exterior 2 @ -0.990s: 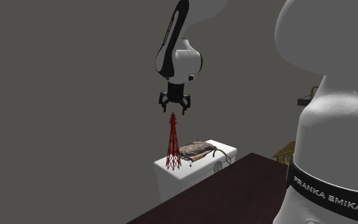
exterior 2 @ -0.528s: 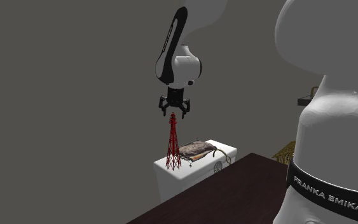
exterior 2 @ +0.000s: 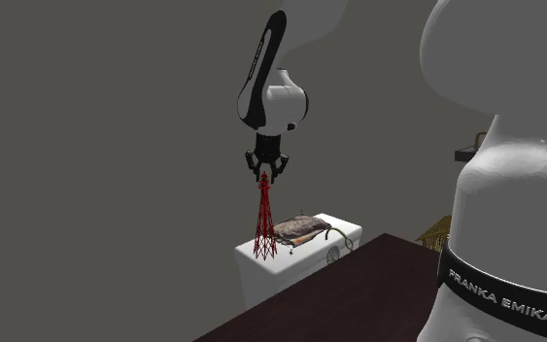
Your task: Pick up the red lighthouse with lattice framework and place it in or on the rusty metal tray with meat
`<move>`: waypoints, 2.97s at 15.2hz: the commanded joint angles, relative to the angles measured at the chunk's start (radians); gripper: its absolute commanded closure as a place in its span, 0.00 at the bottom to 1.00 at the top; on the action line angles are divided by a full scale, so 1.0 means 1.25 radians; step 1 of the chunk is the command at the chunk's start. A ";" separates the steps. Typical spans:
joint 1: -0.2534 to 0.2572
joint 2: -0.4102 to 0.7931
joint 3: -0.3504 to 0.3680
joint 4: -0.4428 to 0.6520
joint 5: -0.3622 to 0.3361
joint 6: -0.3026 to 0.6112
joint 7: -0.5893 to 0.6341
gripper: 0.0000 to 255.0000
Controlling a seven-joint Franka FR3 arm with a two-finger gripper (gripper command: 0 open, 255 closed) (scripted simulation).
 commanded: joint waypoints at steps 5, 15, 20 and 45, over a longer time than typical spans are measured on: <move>0.000 0.000 0.000 0.000 0.000 0.000 0.000 1.00; -0.003 -0.067 0.005 -0.002 0.005 -0.066 -0.006 1.00; -0.005 -0.106 0.007 0.002 0.009 -0.109 -0.011 1.00; -0.155 -0.002 -0.012 0.495 0.100 -0.496 -0.240 1.00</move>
